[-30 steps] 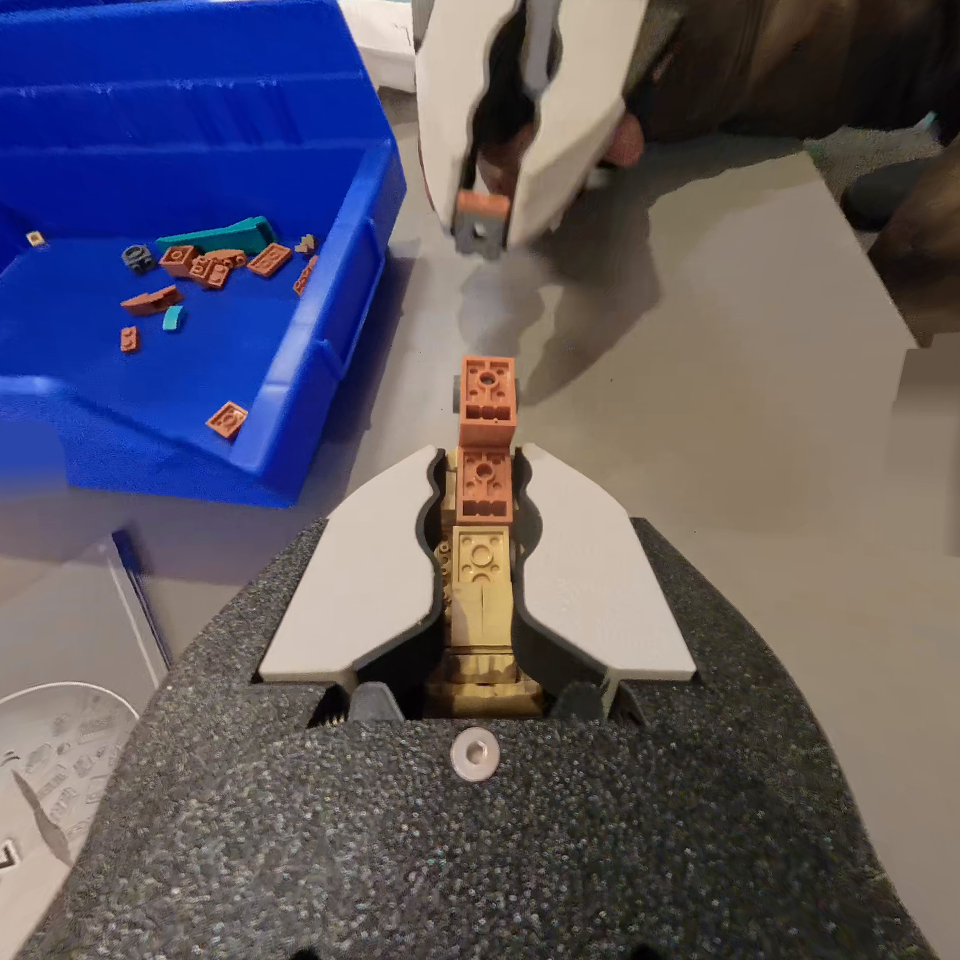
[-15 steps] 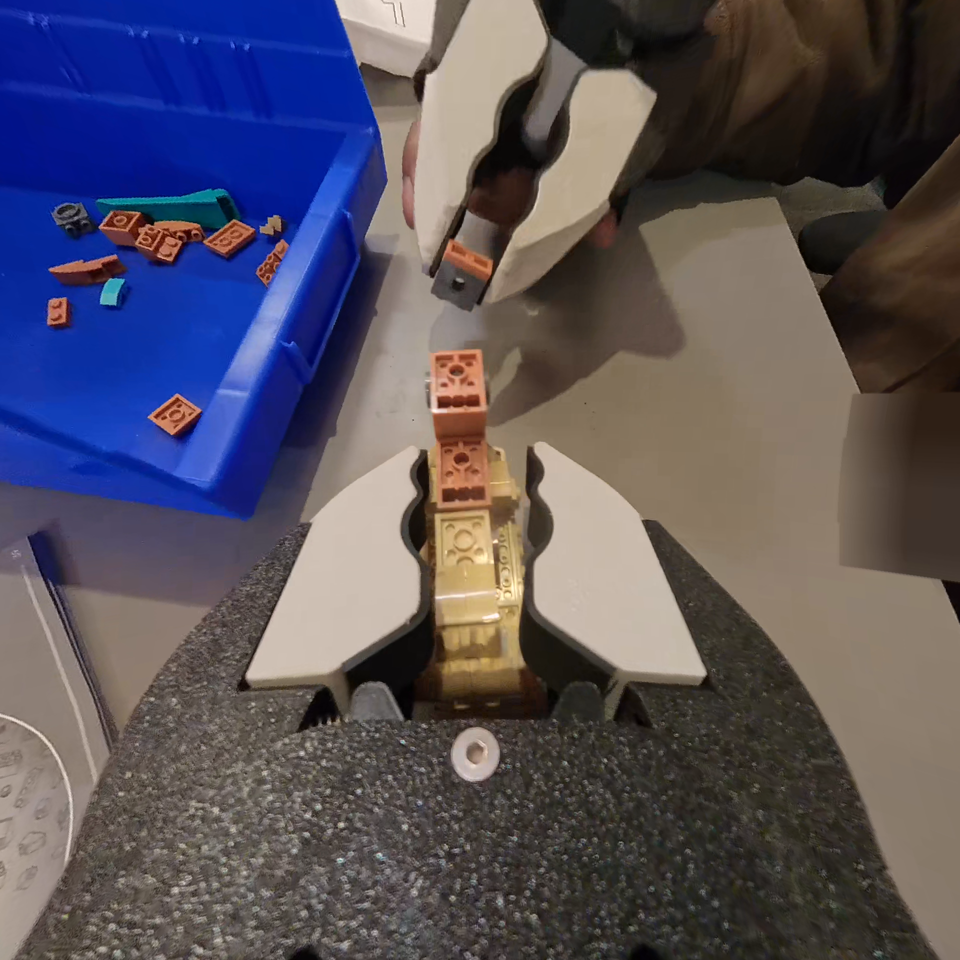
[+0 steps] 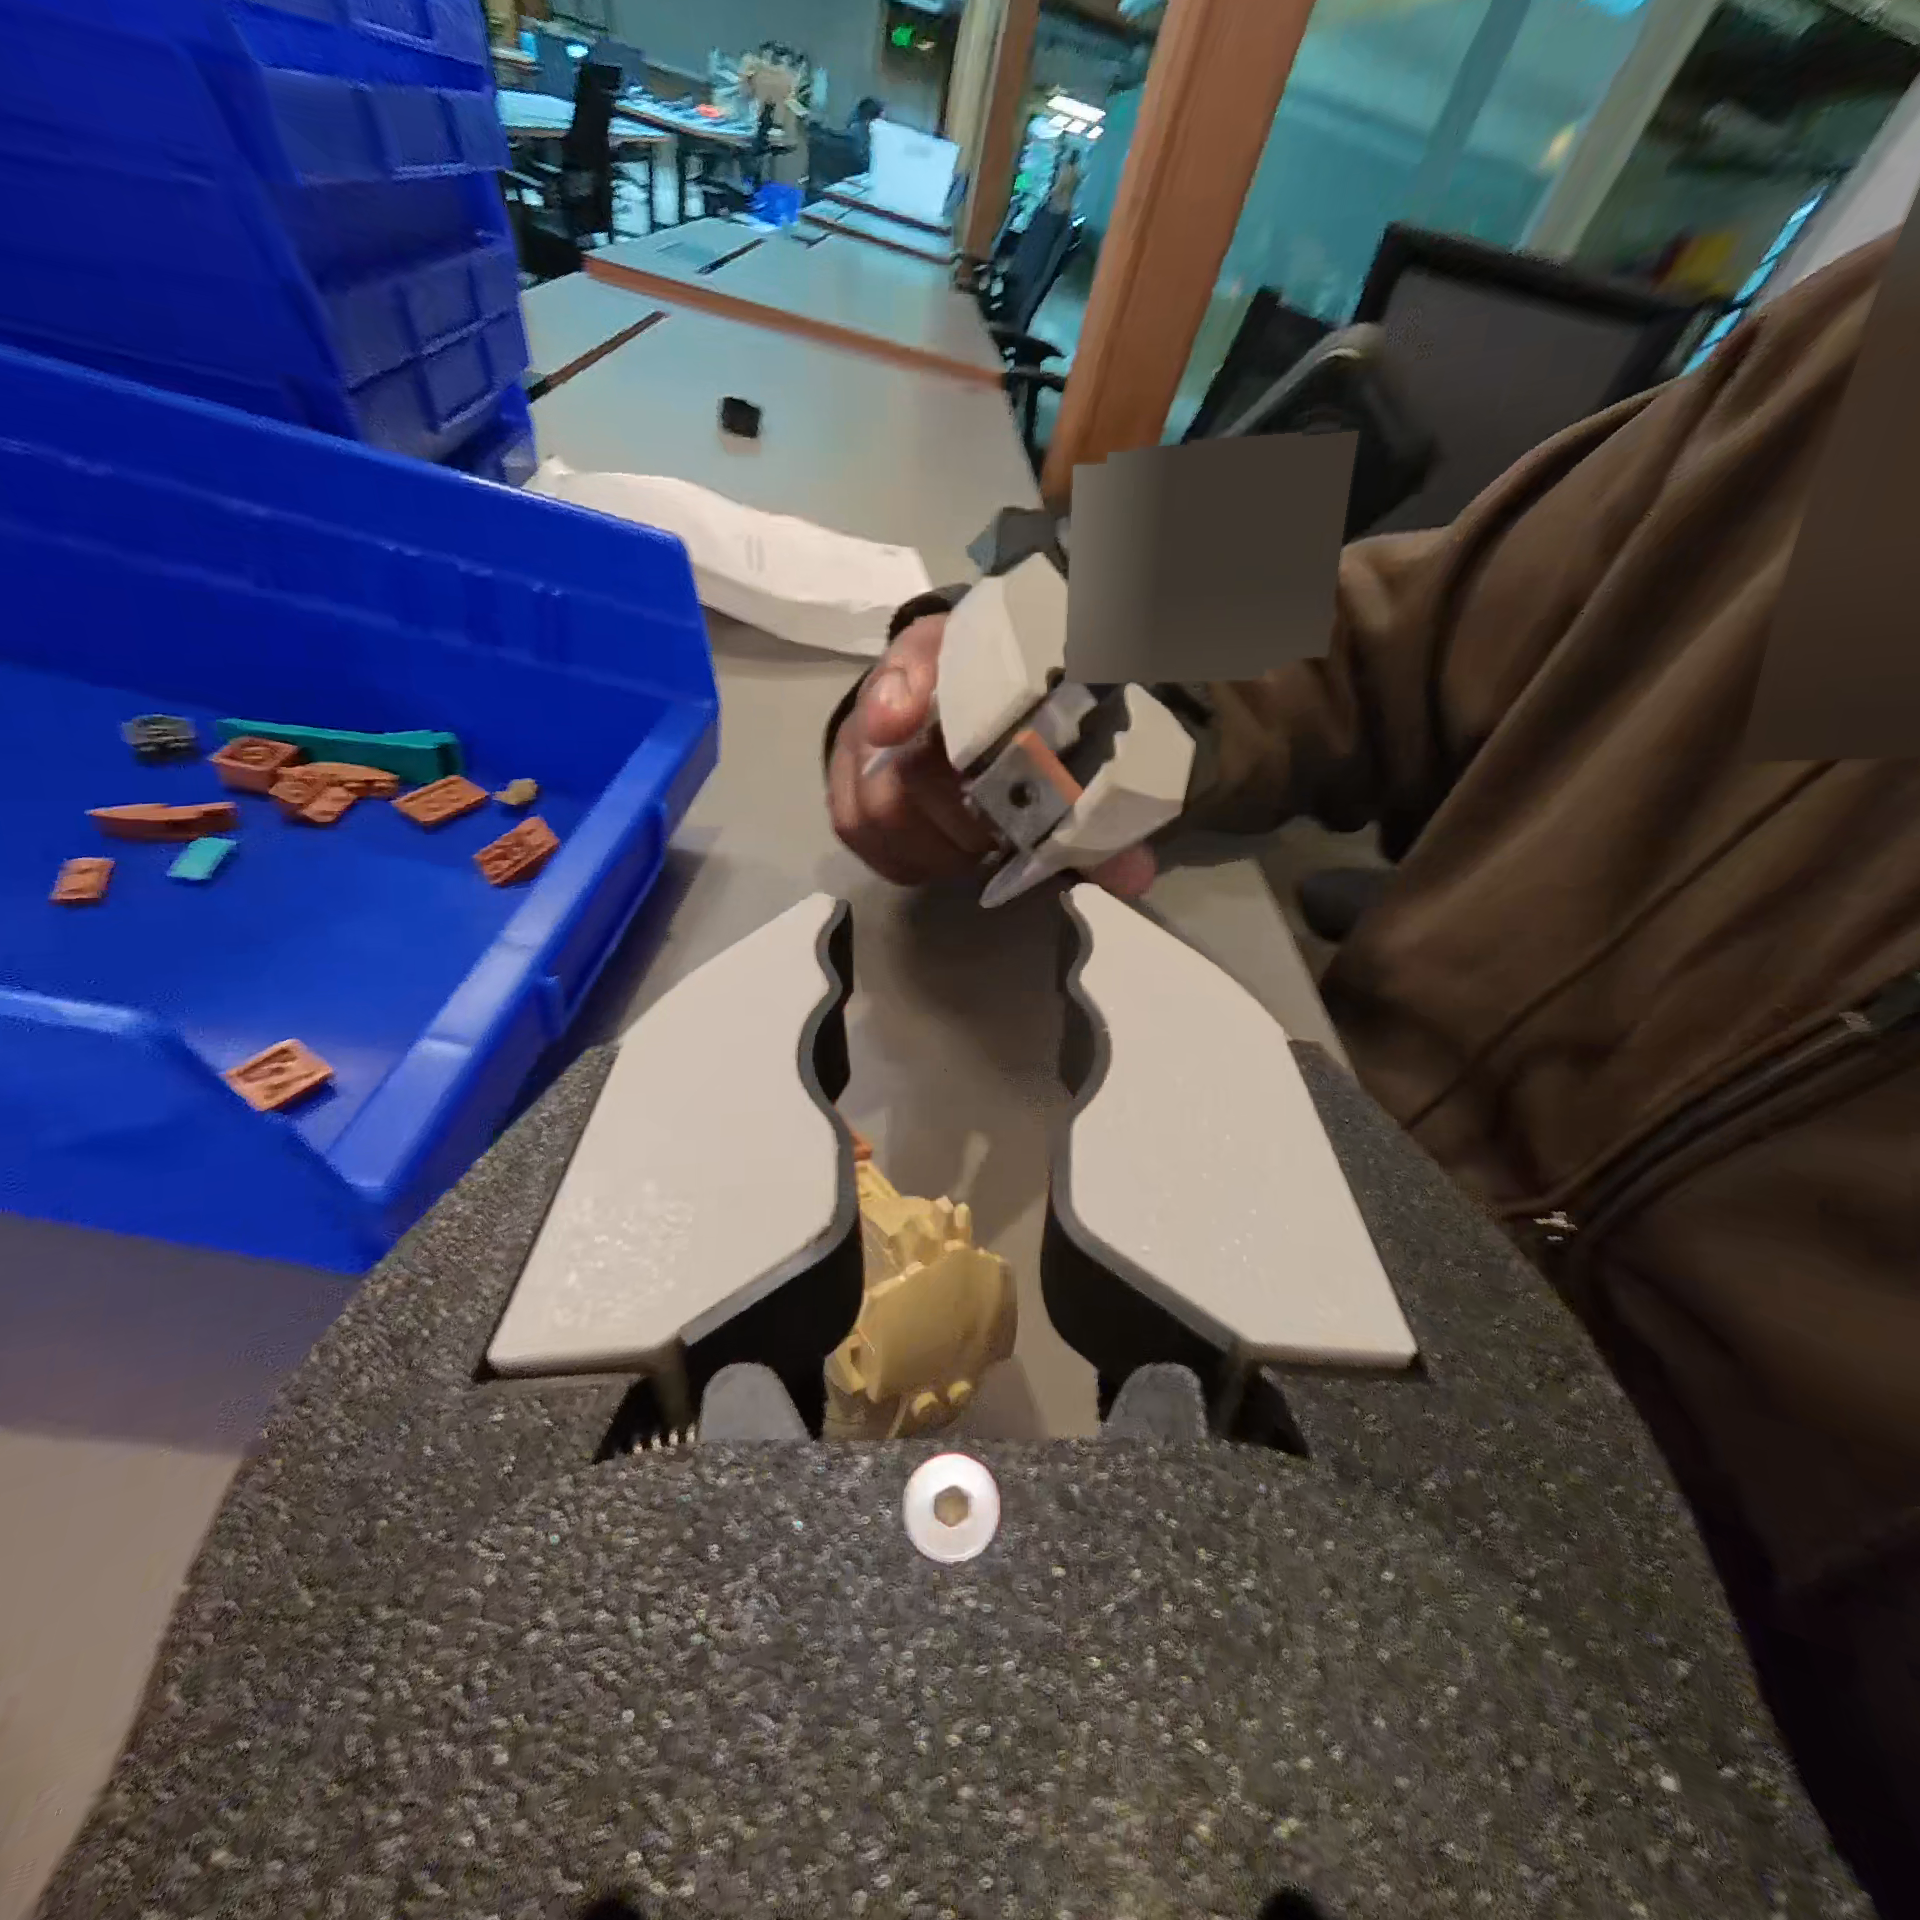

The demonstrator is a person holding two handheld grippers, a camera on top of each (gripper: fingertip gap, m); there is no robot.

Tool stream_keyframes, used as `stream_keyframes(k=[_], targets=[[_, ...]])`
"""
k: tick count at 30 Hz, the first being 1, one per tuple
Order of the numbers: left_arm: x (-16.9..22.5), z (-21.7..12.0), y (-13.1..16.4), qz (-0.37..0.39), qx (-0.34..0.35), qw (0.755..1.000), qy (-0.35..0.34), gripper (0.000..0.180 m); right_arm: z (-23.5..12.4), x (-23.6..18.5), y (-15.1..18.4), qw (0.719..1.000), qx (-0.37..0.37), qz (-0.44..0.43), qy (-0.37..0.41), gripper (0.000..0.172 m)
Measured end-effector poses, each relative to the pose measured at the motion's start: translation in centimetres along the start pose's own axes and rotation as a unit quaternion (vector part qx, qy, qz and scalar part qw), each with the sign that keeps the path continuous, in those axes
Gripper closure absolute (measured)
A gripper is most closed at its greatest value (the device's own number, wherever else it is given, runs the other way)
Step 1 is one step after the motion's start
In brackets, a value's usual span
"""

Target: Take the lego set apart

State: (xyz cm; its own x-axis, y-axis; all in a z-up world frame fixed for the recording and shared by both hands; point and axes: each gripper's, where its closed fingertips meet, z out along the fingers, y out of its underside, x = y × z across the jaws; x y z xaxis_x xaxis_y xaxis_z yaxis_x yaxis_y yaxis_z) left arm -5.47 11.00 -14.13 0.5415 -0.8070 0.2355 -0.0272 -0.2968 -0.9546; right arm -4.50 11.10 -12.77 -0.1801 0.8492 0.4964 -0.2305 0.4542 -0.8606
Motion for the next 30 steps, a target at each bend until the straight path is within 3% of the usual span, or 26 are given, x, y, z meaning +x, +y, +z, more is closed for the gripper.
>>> stream_keyframes(k=[4,6,9,14,18,22,26,30], targets=[[1.5,0.2,-0.6,-0.044,0.027,0.996,0.07,0.148,0.2,-0.2,-1.1,0.999,0.036,0.03,-0.014,0.155],[1.9,0.3,-0.8,-0.03,0.037,0.996,0.076,0.152,0.4,-0.4,-1.1,0.997,0.04,0.053,-0.024,0.155],[1.7,0.4,-0.9,0.058,0.031,0.997,0.026,0.152,0.6,-0.3,-1.1,0.993,0.046,0.105,-0.032,0.155],[1.4,0.1,-2.0,0.195,0.043,0.978,-0.058,0.153,0.3,0.9,-1.3,0.978,0.069,0.195,-0.038,0.155],[0.9,0.0,-2.3,0.335,0.036,0.931,-0.14,0.157,0.3,1.0,-1.2,0.954,0.077,0.281,-0.066,0.155],[0.3,0.5,-2.2,0.454,0.006,0.864,-0.22,0.158,0.5,1.0,-1.0,0.938,0.073,0.329,-0.075,0.155],[-0.4,0.9,-1.9,0.526,-0.027,0.804,-0.275,0.158,0.8,0.9,-0.8,0.932,0.07,0.347,-0.073,0.155],[-0.7,1.2,-2.0,0.56,-0.04,0.767,-0.312,0.159,1.0,0.8,-0.8,0.929,0.071,0.356,-0.069,0.155]])
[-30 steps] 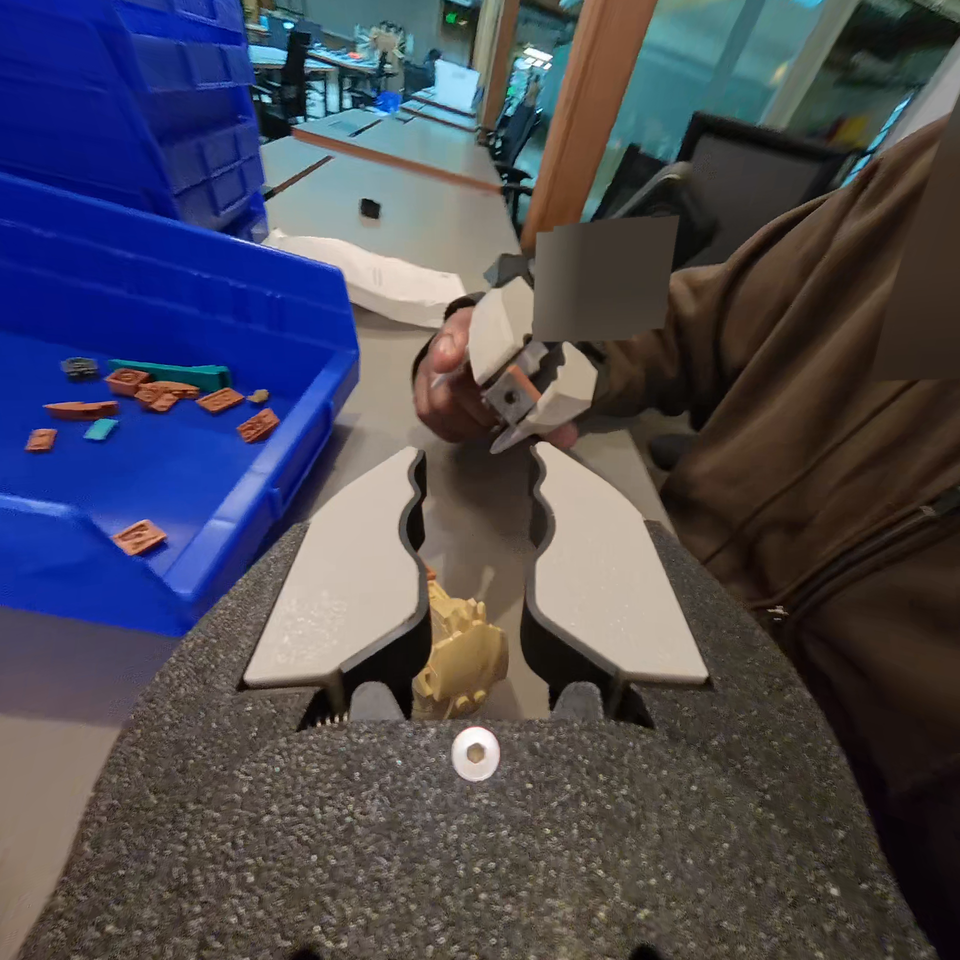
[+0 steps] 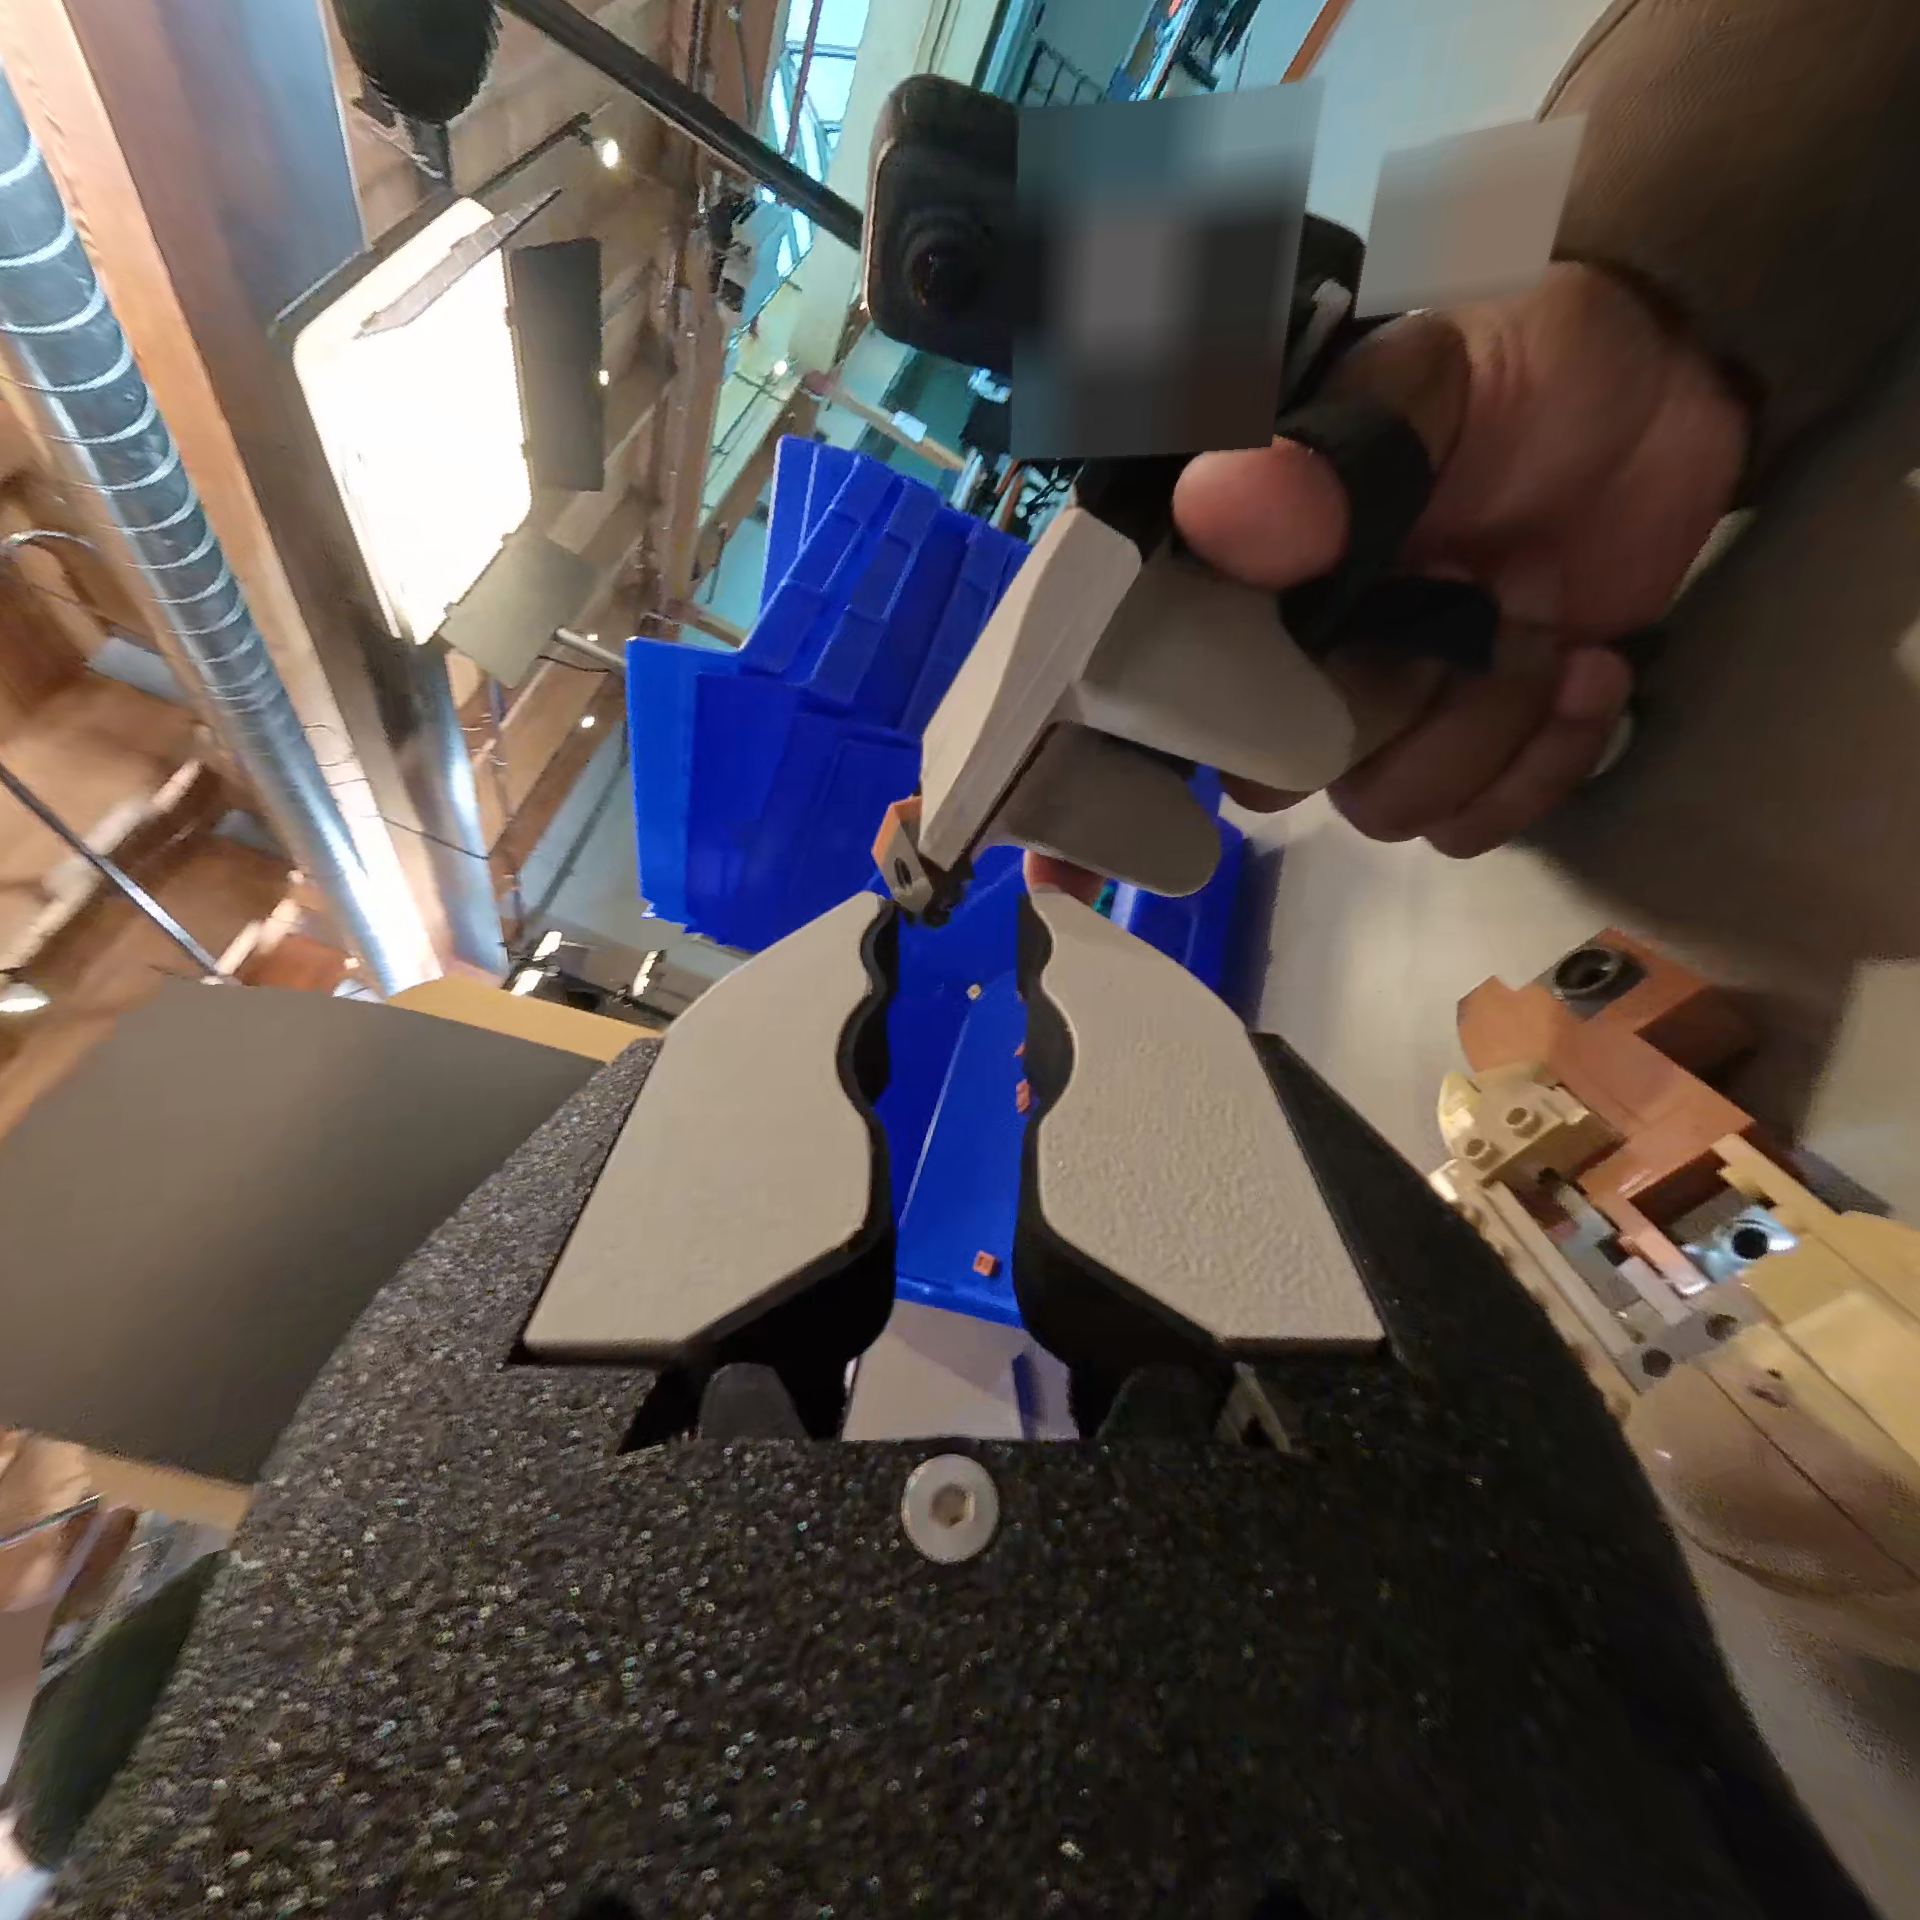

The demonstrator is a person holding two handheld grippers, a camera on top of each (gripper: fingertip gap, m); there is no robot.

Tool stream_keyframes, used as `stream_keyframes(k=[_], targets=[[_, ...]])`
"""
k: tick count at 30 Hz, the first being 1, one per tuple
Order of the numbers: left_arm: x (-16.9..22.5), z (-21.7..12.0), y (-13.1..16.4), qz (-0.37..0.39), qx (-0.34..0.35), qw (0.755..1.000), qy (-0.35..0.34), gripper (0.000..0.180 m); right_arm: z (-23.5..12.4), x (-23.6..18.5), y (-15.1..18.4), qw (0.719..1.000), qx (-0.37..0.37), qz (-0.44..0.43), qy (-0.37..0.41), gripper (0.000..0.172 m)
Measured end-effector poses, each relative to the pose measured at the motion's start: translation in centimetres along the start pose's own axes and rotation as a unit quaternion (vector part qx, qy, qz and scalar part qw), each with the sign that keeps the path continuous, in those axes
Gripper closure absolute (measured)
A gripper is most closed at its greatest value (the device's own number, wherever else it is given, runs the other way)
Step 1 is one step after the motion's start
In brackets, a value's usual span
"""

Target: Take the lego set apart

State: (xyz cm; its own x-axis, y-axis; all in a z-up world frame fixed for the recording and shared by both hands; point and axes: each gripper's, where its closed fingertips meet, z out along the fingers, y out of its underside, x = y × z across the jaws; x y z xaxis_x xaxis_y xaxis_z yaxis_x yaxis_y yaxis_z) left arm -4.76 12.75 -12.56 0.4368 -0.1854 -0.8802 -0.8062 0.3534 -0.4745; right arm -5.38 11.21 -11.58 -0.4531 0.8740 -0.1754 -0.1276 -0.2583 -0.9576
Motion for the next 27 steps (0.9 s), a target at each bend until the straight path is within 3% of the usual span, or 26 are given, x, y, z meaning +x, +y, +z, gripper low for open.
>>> stream_keyframes(k=[4,14,21,27], targets=[[-0.5,0.2,0.4,0.039,-0.028,0.998,-0.036,0.169,0.1,0.2,0.2,1.0,-0.003,-0.003,0.009,0.155],[-0.9,0.4,0.1,0.12,-0.046,0.988,-0.084,0.168,0.0,0.4,-0.1,1.0,0.005,-0.003,0.015,0.155],[-0.6,0.4,0.3,0.107,-0.054,0.99,-0.072,0.17,-0.1,0.6,0.1,1.0,-0.001,-0.005,0.018,0.155],[-0.7,-0.1,0.9,0.134,-0.072,0.987,-0.051,0.172,-0.5,1.2,1.0,0.997,-0.054,-0.052,0.029,0.149]])
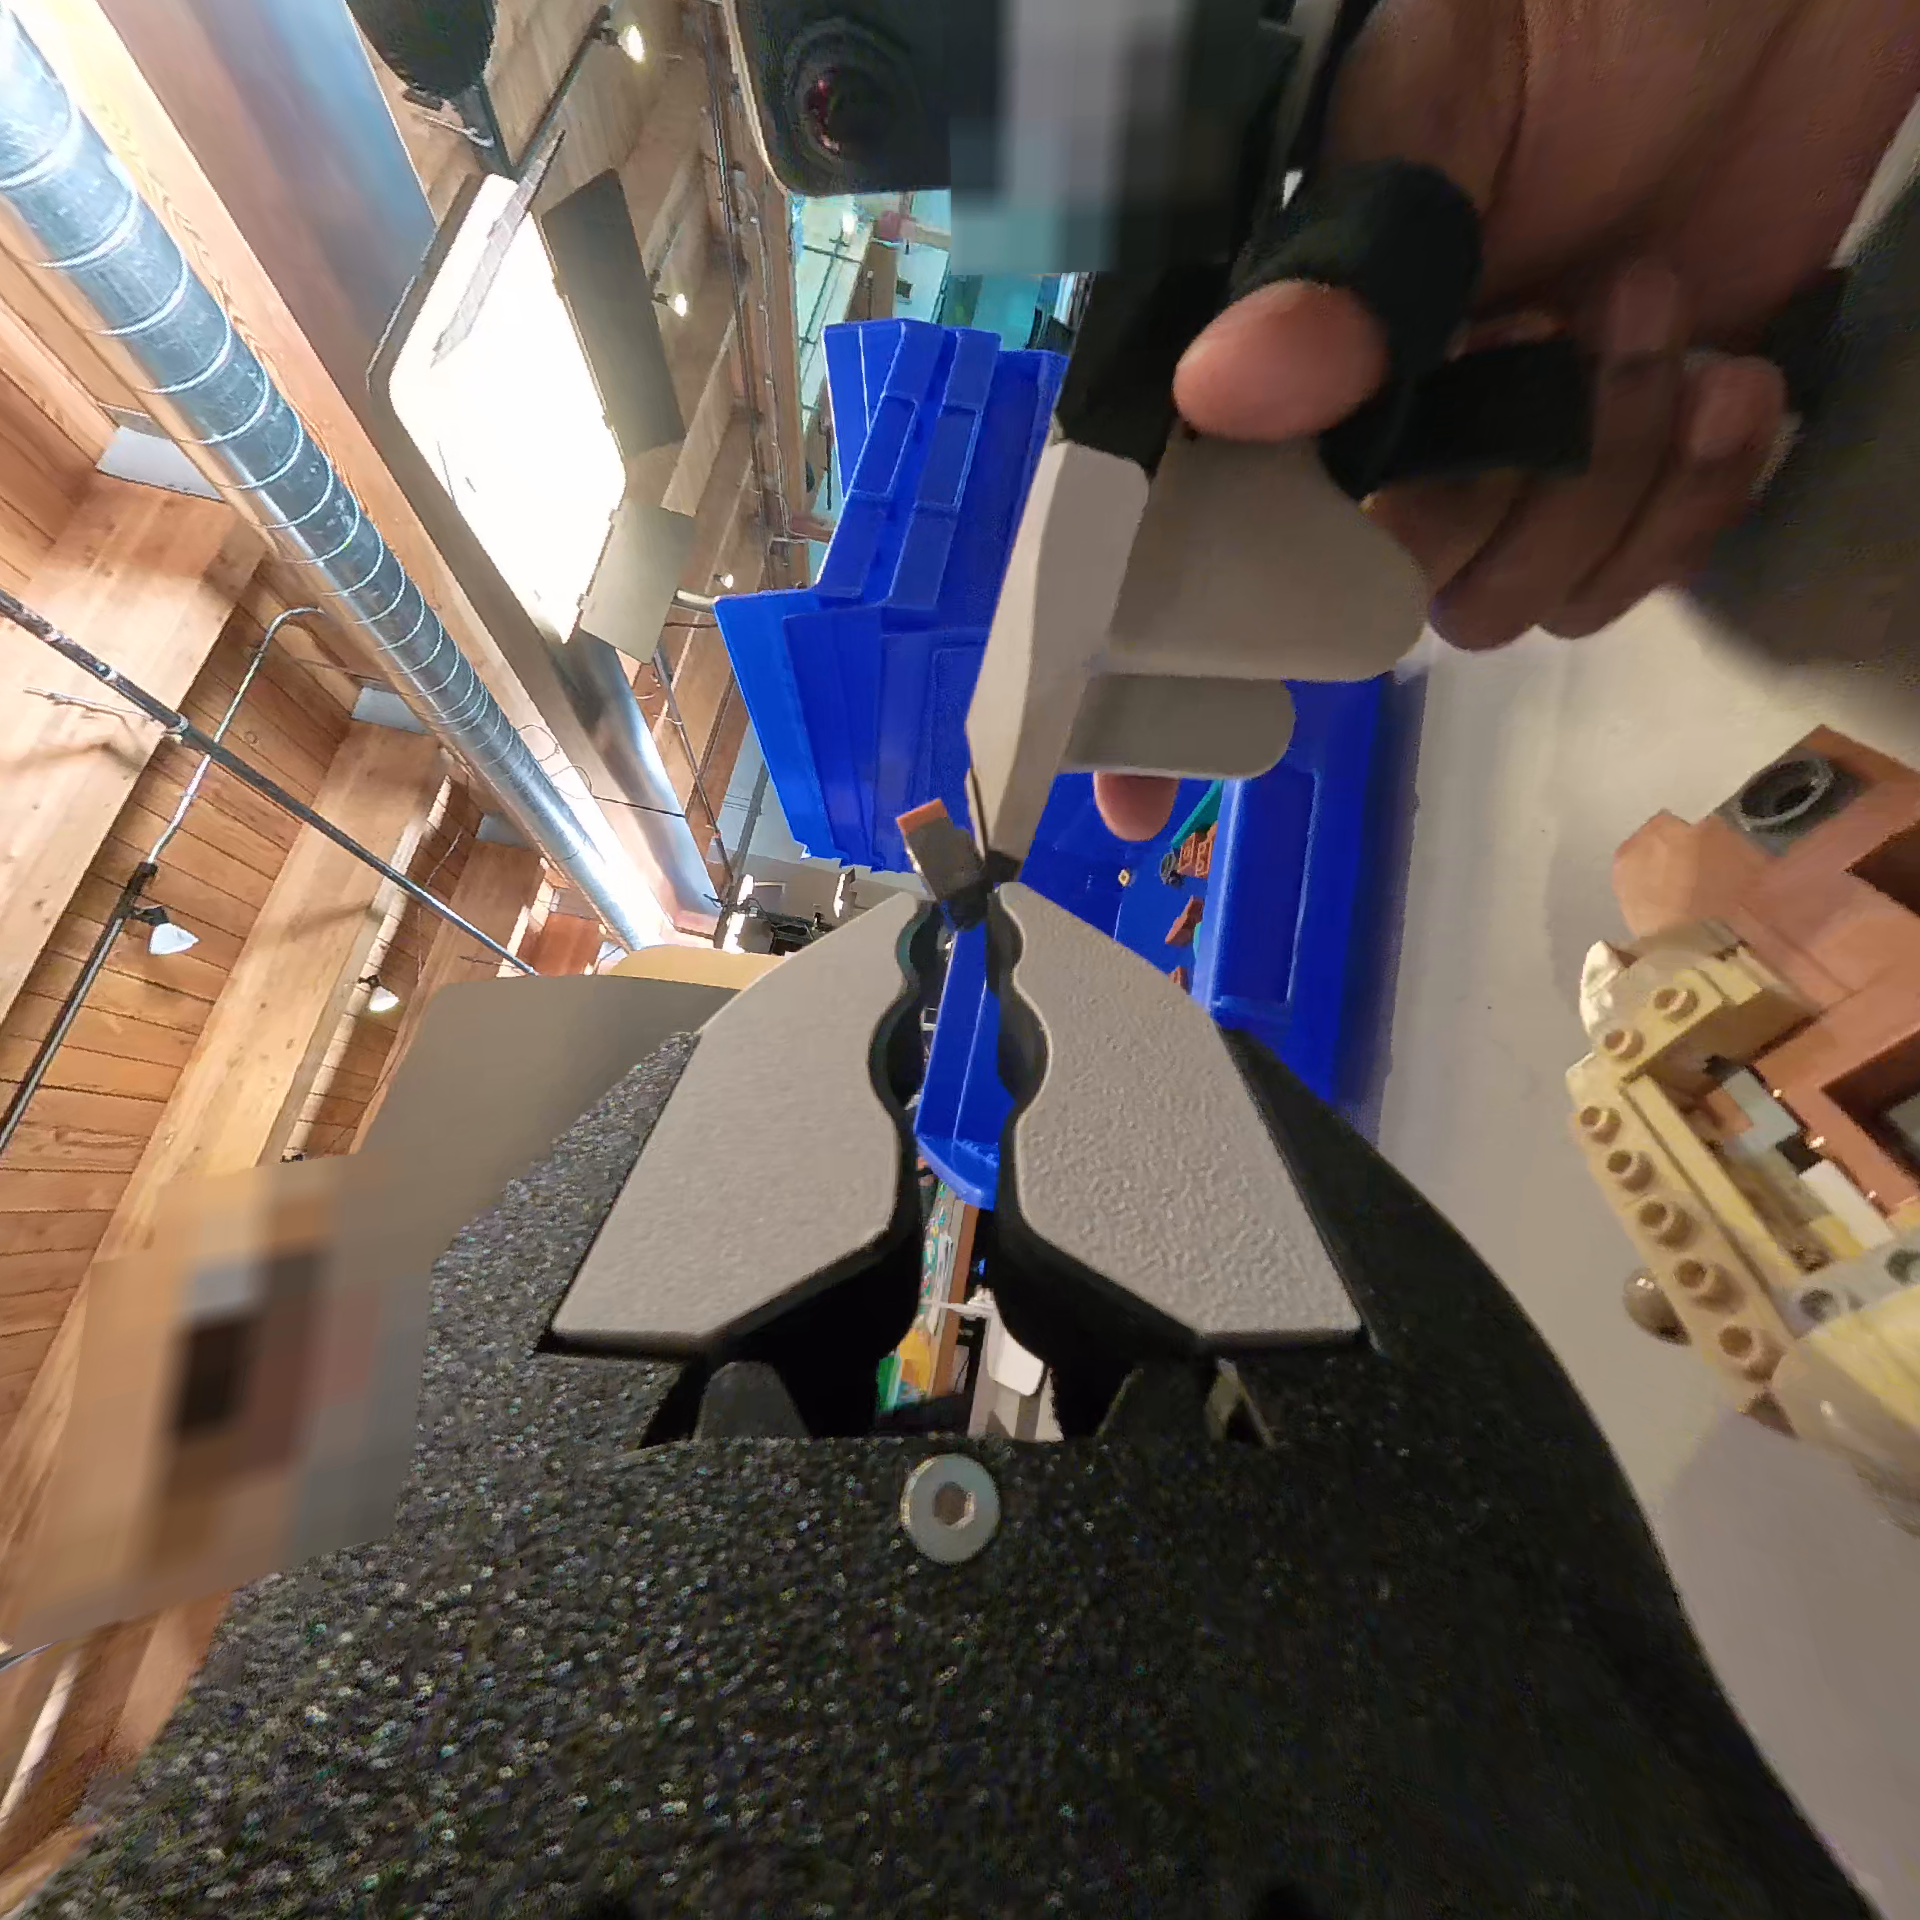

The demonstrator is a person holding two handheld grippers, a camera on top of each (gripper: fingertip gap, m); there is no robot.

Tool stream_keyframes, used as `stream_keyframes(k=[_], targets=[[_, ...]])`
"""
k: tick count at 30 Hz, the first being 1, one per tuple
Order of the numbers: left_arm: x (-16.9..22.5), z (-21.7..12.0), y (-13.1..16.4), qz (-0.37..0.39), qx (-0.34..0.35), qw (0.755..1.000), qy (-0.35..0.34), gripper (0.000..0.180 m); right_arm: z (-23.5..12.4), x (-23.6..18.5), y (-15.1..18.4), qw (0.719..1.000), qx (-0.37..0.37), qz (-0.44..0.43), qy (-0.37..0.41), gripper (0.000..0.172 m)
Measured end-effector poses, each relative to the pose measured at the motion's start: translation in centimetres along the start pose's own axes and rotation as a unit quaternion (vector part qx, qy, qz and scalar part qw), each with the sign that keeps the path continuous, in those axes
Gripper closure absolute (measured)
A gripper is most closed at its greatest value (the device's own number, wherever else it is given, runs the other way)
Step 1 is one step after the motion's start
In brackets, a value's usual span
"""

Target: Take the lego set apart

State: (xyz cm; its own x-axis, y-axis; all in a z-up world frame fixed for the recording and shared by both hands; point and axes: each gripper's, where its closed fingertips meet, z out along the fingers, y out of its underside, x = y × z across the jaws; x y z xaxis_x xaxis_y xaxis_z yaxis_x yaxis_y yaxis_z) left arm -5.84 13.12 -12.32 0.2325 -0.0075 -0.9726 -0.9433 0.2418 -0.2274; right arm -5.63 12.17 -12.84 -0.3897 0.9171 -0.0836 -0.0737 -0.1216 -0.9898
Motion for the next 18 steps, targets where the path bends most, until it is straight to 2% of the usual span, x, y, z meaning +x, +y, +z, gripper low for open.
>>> stream_keyframes(k=[11,15,18], targets=[[1.9,-0.7,0.0,0.09,0.014,0.994,0.054,0.173,-0.4,-0.5,1.2,0.997,-0.068,-0.016,-0.037,0.144],[2.1,-0.7,-0.2,0.095,0.022,0.993,0.059,0.173,-0.3,-1.1,1.9,0.994,-0.089,-0.015,-0.054,0.155],[2.2,-0.6,0.0,0.073,0.024,0.995,0.062,0.172,-0.2,-1.0,1.9,0.995,-0.088,-0.03,-0.043,0.156]])
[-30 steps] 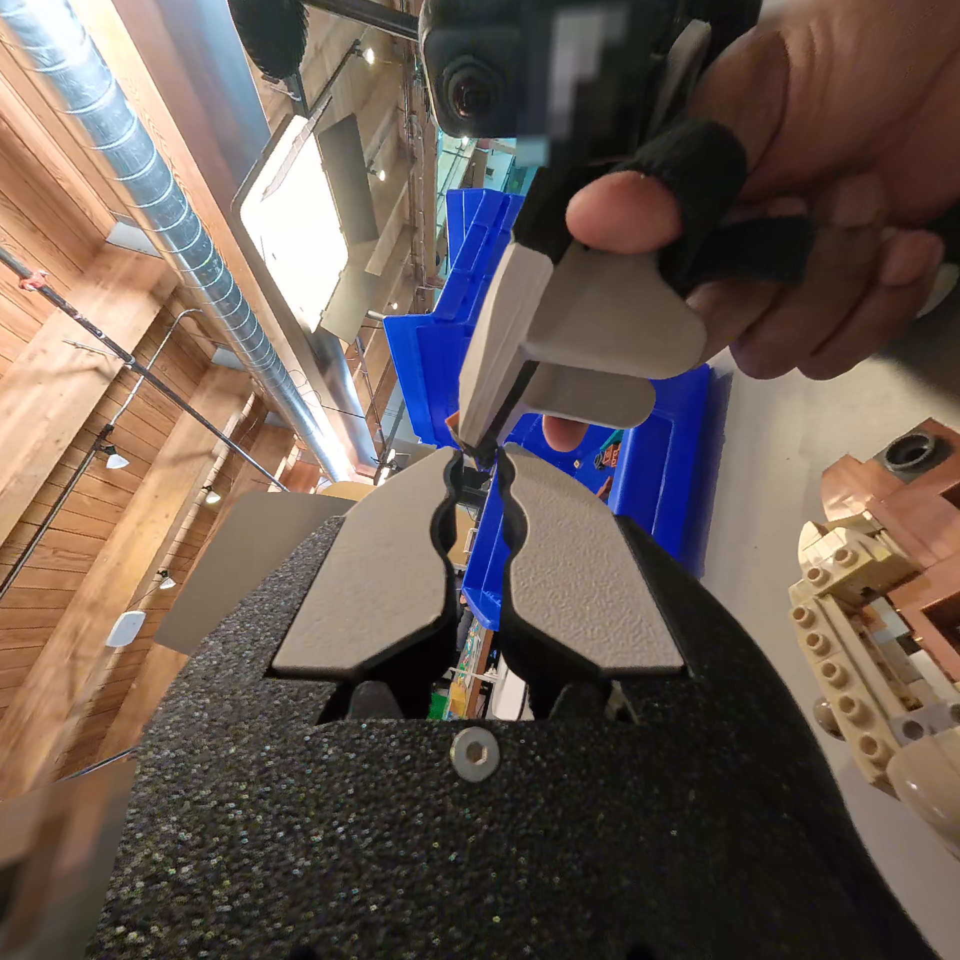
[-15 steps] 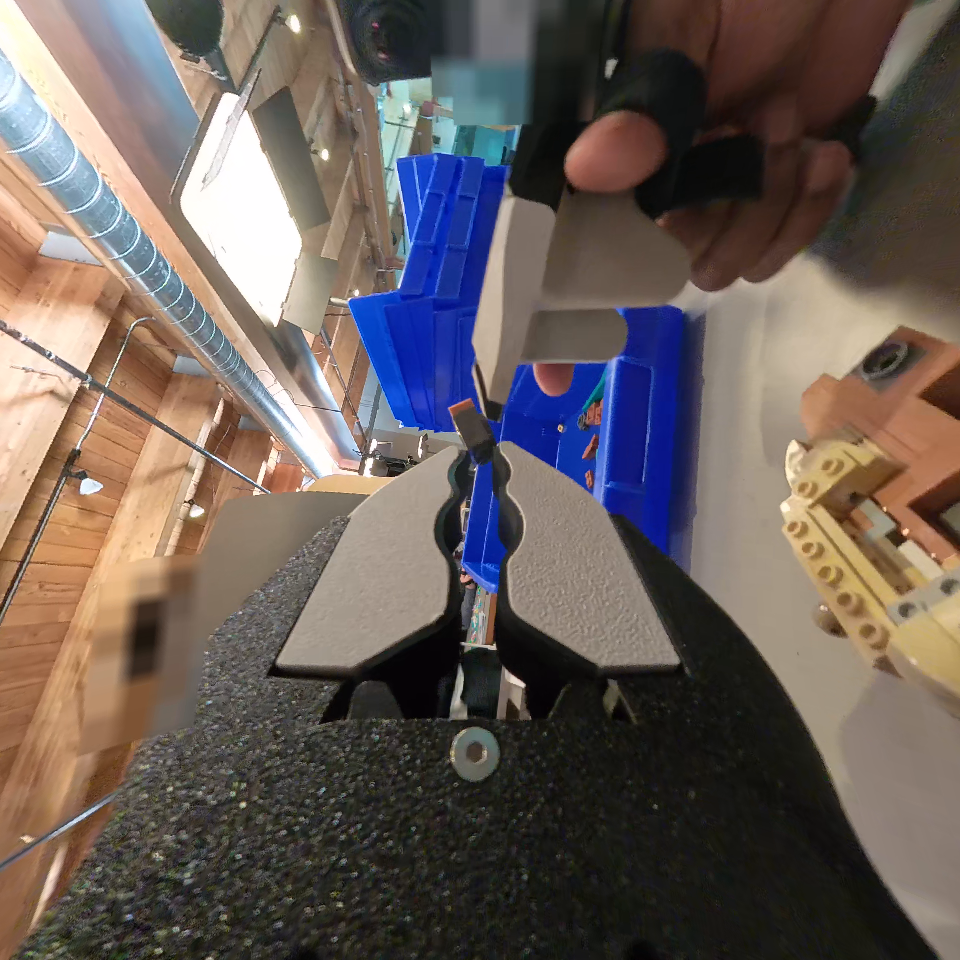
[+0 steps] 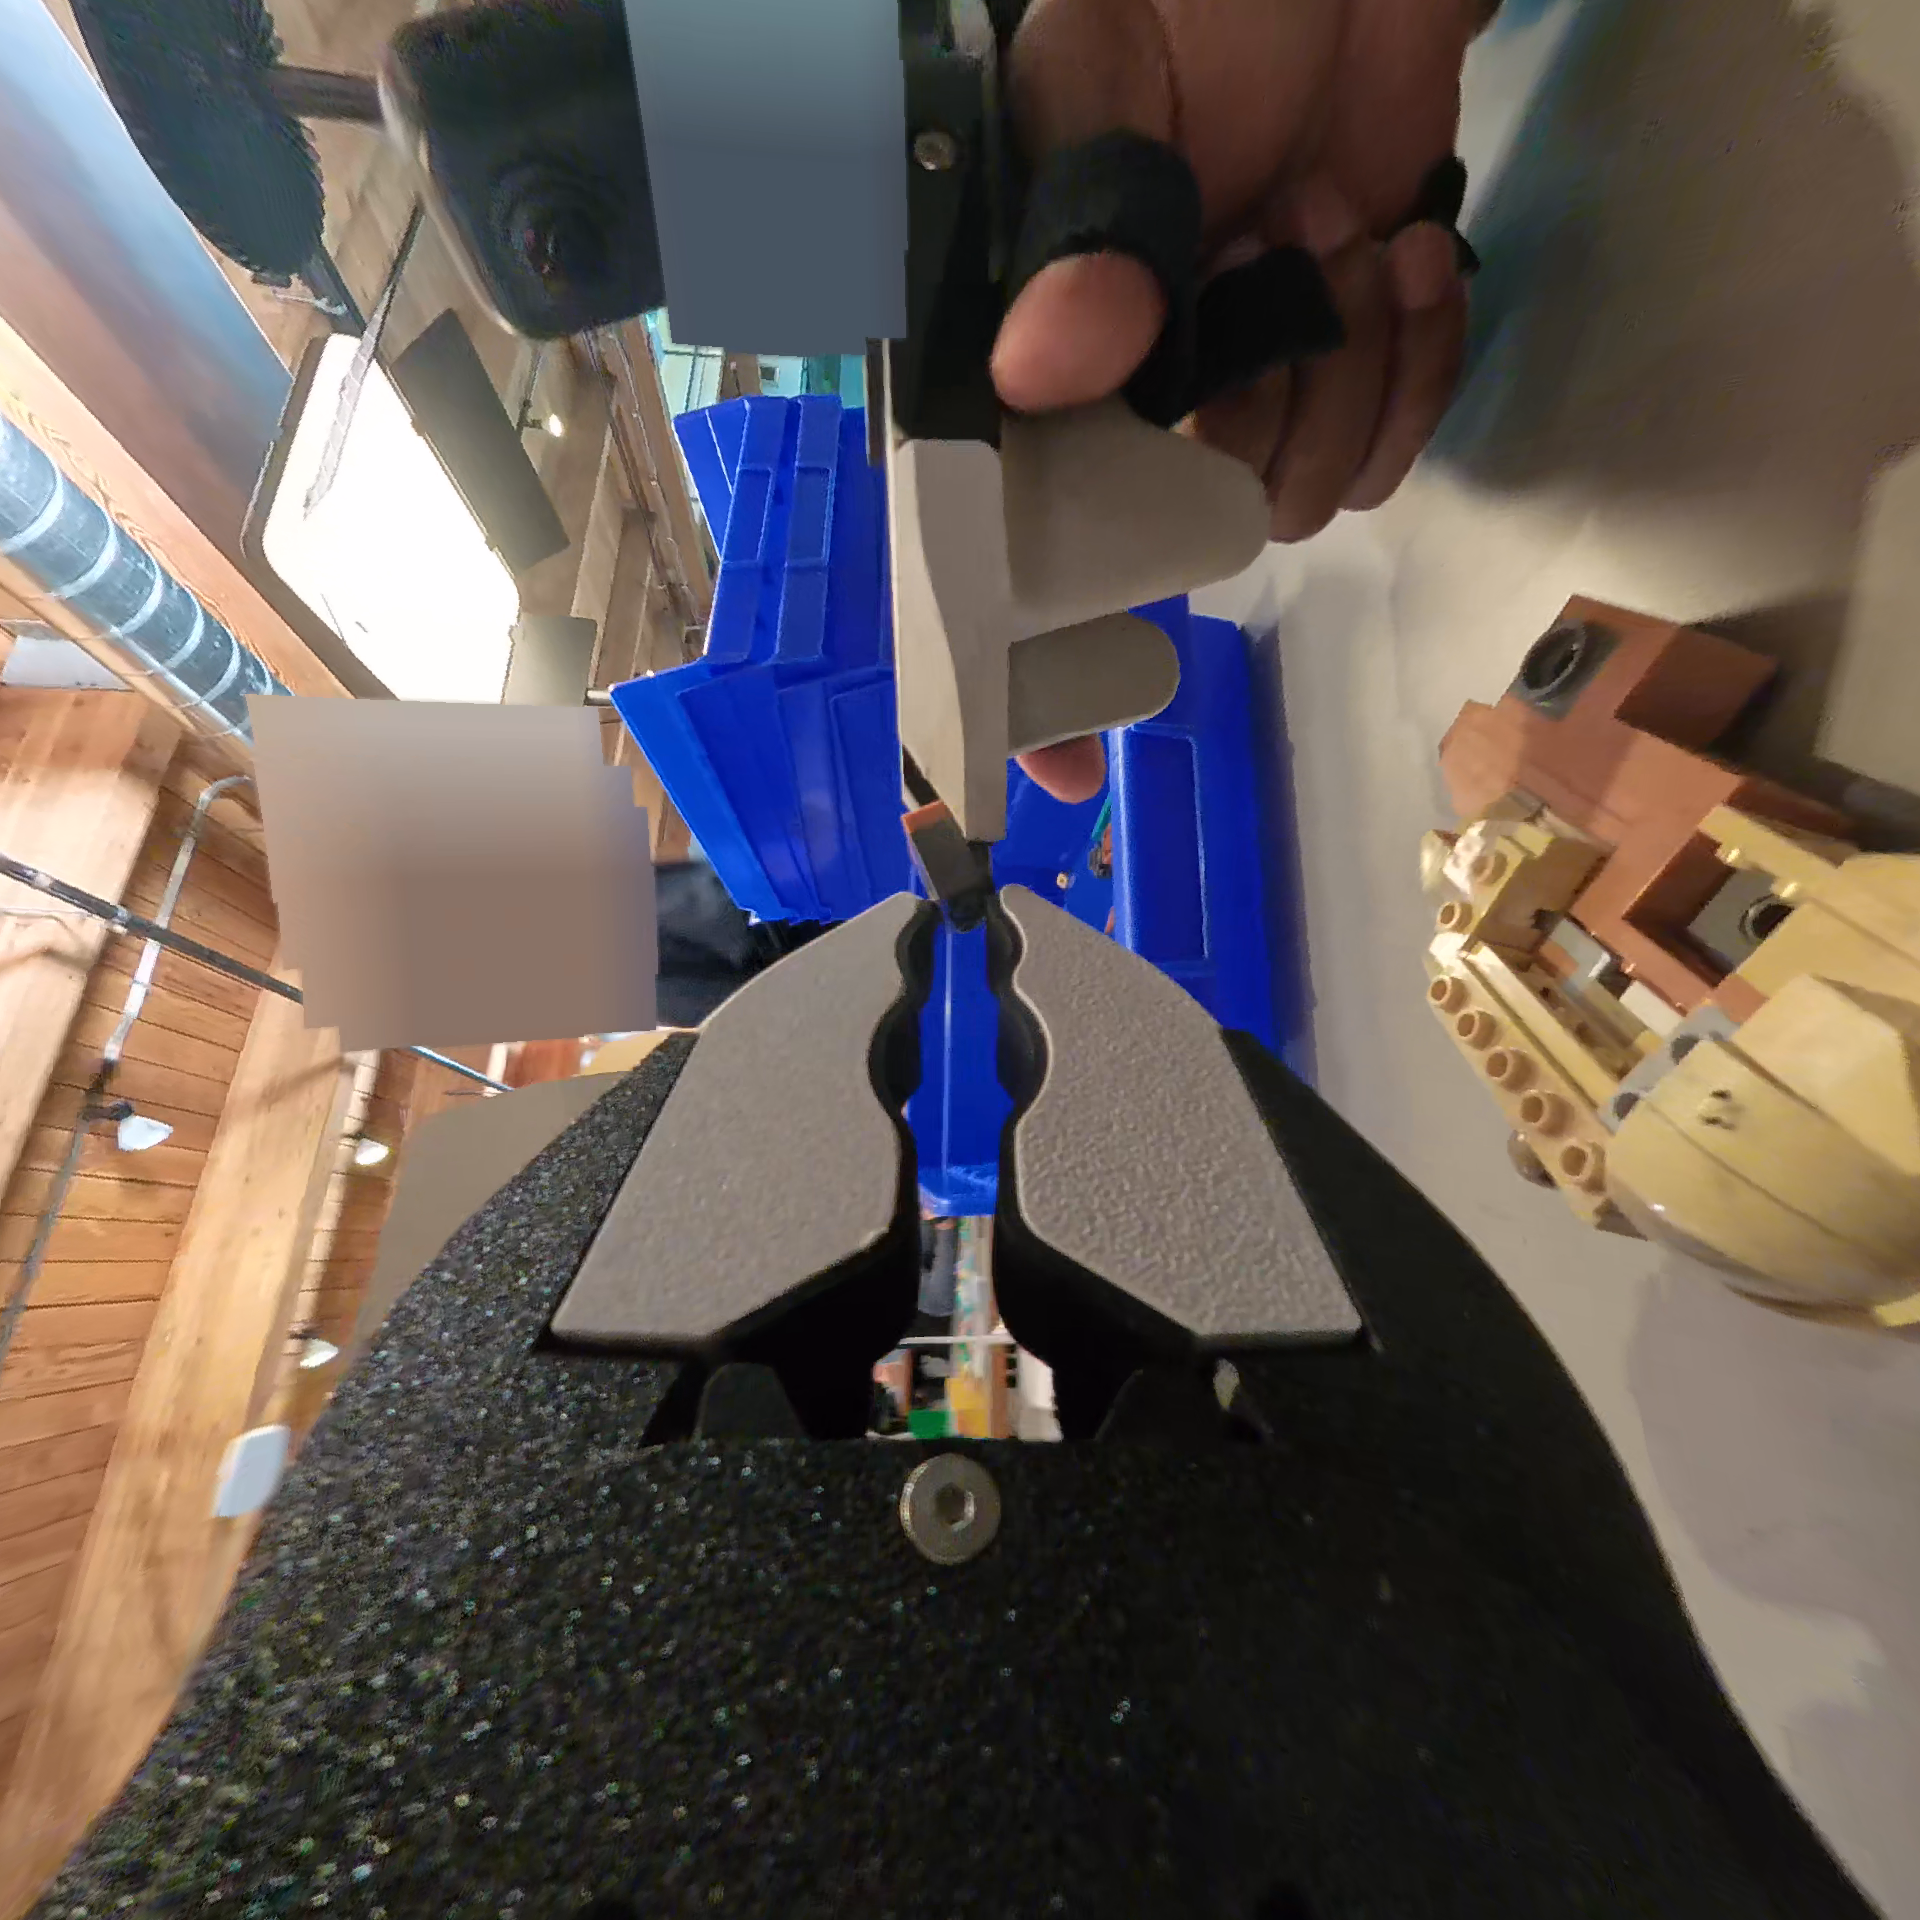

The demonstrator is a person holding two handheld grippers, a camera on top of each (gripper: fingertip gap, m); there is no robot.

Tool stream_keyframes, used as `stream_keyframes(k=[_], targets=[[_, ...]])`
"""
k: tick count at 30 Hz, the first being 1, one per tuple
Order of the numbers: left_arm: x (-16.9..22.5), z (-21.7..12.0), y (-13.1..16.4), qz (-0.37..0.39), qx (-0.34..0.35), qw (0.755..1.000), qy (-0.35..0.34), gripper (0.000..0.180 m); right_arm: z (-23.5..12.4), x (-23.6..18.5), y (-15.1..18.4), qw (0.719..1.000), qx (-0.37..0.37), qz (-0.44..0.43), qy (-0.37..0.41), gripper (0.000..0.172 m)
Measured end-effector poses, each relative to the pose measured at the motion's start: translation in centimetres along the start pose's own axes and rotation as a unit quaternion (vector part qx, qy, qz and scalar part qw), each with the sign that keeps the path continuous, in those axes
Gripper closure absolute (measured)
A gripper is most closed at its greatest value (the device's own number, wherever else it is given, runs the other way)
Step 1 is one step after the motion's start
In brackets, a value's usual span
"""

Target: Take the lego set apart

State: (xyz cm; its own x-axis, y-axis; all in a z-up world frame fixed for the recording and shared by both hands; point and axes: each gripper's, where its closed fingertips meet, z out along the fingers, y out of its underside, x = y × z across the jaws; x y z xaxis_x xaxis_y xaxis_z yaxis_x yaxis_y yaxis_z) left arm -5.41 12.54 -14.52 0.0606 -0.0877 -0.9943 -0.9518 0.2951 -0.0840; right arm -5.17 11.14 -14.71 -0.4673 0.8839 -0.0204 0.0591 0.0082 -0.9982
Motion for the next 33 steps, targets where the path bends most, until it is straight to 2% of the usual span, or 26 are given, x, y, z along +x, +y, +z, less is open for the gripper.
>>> stream_keyframes(k=[3,5,8,11,14,17,20,23,26,29,33], targets=[[0.1,0.1,0.0,-0.092,0.022,0.995,0.023,0.17,-0.2,0.2,-0.2,1.0,0.01,-0.017,0.01,0.156],[0.1,-0.1,0.1,-0.192,0.049,0.978,0.059,0.163,-0.5,0.2,-0.4,0.999,0.021,-0.029,0.01,0.156],[0.0,-0.6,-0.3,-0.328,0.097,0.932,0.12,0.157,-0.9,0.3,-0.8,0.998,0.035,-0.048,0.014,0.156],[-0.3,-1.0,-0.8,-0.433,0.144,0.875,0.163,0.155,-0.8,-0.1,-0.7,0.997,0.032,-0.068,0.01,0.156],[-0.3,-1.3,-1.5,-0.493,0.174,0.829,0.199,0.155,-0.5,-0.8,-0.5,0.995,0.026,-0.092,0.001,0.156],[0.0,-1.4,-2.1,-0.512,0.189,0.808,0.222,0.156,-0.3,-1.3,-0.3,0.994,0.024,-0.104,-0.006,0.156],[0.4,-1.5,-2.4,-0.516,0.195,0.801,0.233,0.163,-0.3,-1.3,-0.2,0.994,0.025,-0.107,-0.008,0.156],[0.5,-1.4,-2.4,-0.507,0.192,0.807,0.233,0.164,-0.3,-1.4,0.0,0.993,0.021,-0.114,-0.008,0.156],[1.0,-1.4,-2.2,-0.478,0.172,0.828,0.239,0.164,-0.1,-1.2,0.6,0.991,-0.002,-0.135,0.001,0.156],[1.7,-1.2,-1.6,-0.435,0.135,0.859,0.235,0.164,-0.3,-1.0,1.1,0.987,-0.025,-0.159,0.005,0.151],[2.3,-1.4,-1.6,-0.398,0.119,0.877,0.243,0.164,-0.5,-0.9,1.4,0.984,-0.038,-0.175,0.007,0.15]])
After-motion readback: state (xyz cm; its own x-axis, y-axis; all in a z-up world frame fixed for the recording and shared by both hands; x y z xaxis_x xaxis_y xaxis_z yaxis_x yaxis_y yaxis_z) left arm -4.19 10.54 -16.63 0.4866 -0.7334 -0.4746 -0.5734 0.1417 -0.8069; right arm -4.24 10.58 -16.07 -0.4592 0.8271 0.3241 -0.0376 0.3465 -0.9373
